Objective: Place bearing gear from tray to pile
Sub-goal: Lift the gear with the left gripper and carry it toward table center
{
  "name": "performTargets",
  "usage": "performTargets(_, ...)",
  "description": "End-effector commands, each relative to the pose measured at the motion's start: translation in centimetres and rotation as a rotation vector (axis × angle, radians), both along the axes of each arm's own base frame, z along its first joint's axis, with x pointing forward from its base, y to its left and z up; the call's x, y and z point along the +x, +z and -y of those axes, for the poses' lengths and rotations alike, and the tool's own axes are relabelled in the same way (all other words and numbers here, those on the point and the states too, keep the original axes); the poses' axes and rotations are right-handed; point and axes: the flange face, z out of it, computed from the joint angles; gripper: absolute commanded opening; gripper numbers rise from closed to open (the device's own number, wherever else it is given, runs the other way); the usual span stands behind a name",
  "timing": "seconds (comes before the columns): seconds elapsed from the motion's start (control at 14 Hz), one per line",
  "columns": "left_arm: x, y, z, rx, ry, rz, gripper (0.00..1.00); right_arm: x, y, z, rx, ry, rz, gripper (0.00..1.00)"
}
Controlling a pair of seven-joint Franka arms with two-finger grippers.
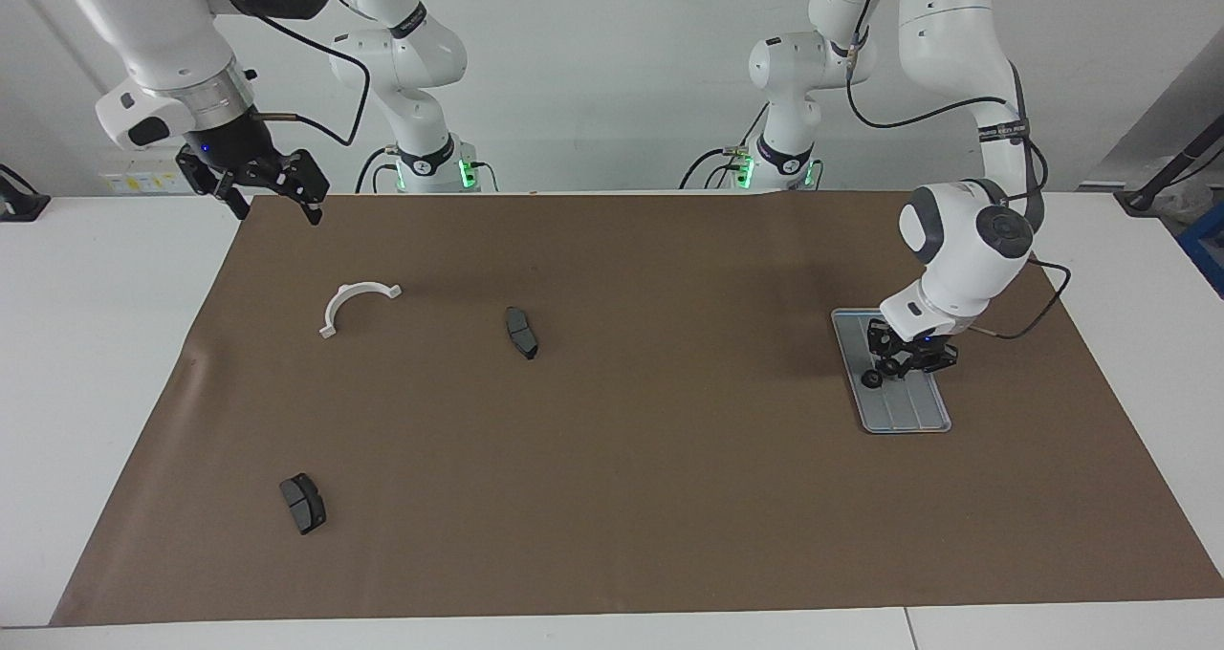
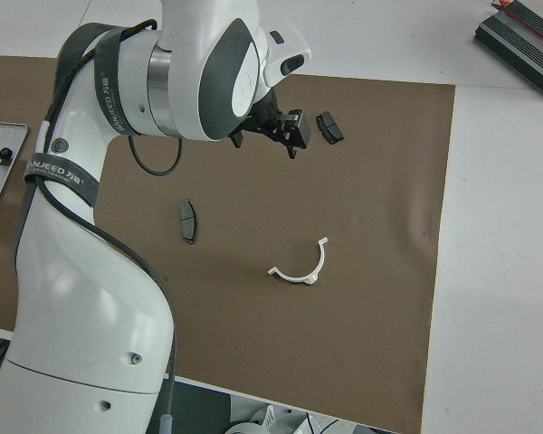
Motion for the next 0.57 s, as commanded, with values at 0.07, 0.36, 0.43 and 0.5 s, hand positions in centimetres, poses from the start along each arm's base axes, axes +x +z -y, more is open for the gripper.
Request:
performTargets(0.07,2.3,2.9,4.0,-0.007,0.118,0.01,0.08,-0.7,0.0,0.3,0.013,-0.027,-0.004,1.0)
performTargets(0.36,-0.6,2.5,18.6,-0.013,0.322,-0.003,0.14,-0.6,0.0,0.1,0.013,-0.023,0.0,1.0)
performTargets(0.43,-1.4,2.5,21.0,-0.015,0.357,-0.004,0.15,-0.6,0.0,0.1,0.013,-0.023,-0.001,1.0)
performTargets(0.5,-2.4,2.6,23.7,-0.017,0.377,-0.002,0.16,-0.6,0.0,0.1,0.013,-0.017,0.0,1.0)
